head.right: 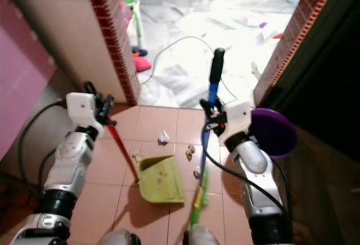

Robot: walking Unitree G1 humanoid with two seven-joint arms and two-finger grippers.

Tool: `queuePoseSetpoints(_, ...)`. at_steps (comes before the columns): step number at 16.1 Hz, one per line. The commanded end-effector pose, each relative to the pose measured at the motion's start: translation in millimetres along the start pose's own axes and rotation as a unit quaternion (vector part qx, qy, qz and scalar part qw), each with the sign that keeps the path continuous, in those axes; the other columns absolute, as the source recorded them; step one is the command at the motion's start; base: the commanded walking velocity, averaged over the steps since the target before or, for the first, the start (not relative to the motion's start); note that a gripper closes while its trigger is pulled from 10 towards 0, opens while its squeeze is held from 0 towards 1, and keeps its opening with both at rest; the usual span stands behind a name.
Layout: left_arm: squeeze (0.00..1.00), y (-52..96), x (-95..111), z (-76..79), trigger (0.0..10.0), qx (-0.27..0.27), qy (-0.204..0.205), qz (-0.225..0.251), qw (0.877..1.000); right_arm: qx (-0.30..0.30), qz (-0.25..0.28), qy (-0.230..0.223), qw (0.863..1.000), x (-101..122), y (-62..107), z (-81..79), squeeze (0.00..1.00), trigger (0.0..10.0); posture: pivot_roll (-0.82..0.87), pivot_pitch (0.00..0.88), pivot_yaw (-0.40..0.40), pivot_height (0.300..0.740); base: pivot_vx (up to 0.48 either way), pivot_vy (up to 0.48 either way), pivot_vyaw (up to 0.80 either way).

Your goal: Sweep floor

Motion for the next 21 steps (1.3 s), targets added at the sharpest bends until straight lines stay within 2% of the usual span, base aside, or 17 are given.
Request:
queuePoseSetpoints(1, 0.0, -3.0, 9, 4.5, 10.0, -0.007, 0.003, 0.019, 1.0, 0.001, 0.015, 0.011, 1.0, 8, -0.4, 0.0, 0.0, 10.0, -0.17, 0.084, 0.043, 0.74, 0.247, 0.0, 0.0)
queuePoseSetpoints(7, 0.0, -0.1, 4, 7.7, 10.0, -0.012, 0.003, 0.01, 1.0, 0.01, 0.016, 0.021, 1.0, 8, -2.3, 1.2, 0.0, 10.0, -0.17, 0.075, 0.042, 0.74, 0.0, 0.0, 0.0)
queuePoseSetpoints(9, 0.0, -1.1, 1, 12.0, 10.0, -0.038, -0.003, 0.001, 0.999, 0.012, 0.013, 0.022, 1.0, 6, -1.4, 0.9, 0.0, 10.0, -0.17, 0.072, 0.043, 0.74, 0.0, 0.0, 0.0)
queuePoseSetpoints(11, 0.0, -3.5, -1, 15.1, 10.0, -0.049, -0.001, -0.001, 0.999, 0.02, 0.014, 0.022, 0.999, 2, -4.6, -1.6, 0.0, 10.0, -0.17, 0.074, 0.048, 0.74, 0.0, 0.0, 0.0)
queuePoseSetpoints(13, 0.0, -6.8, -4, 12.8, 10.0, -0.047, -0.017, -0.006, 0.999, 0.031, 0.022, 0.034, 0.999, 1, -17.9, -6.4, 0.0, 10.0, -0.17, 0.08, 0.051, 0.74, 0.0, 0.0, 0.0)
queuePoseSetpoints(15, 0.0, -7.8, -5, 9.0, 10.0, -0.037, -0.03, -0.005, 0.999, 0.039, 0.028, 0.045, 0.998, 4, -22.4, -7.2, 0.0, 10.0, -0.17, 0.086, 0.052, 0.74, 0.0, 0.0, 0.0)
queuePoseSetpoints(17, 0.0, -9.0, -3, 4.3, 10.0, -0.024, -0.039, 0.0, 0.999, 0.042, 0.032, 0.055, 0.997, 6, -23.2, -4.7, 0.0, 10.0, -0.18, 0.117, 0.048, 0.74, 0.0, 0.0, 0.0)
queuePoseSetpoints(21, 0.0, -13.8, 1, 10.2, 10.0, -0.028, -0.036, 0.013, 0.999, 0.053, 0.047, 0.081, 0.994, 11, -28.6, -4.3, 0.0, 10.0, -0.19, 0.192, 0.032, 0.74, 0.0, 0.0, 0.0)
Point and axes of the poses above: a point about 5 cm out from each wrist's last joint towards the gripper, its own y axis pointing back from the gripper into the wrist, its own x axis along the axis of the wrist's last joint, z = x × y, the point moved 3 cm from there along -y, pointing out of the wrist towards the gripper, and after that the axes turned 2 degrees about y, right-handed, at the moved point
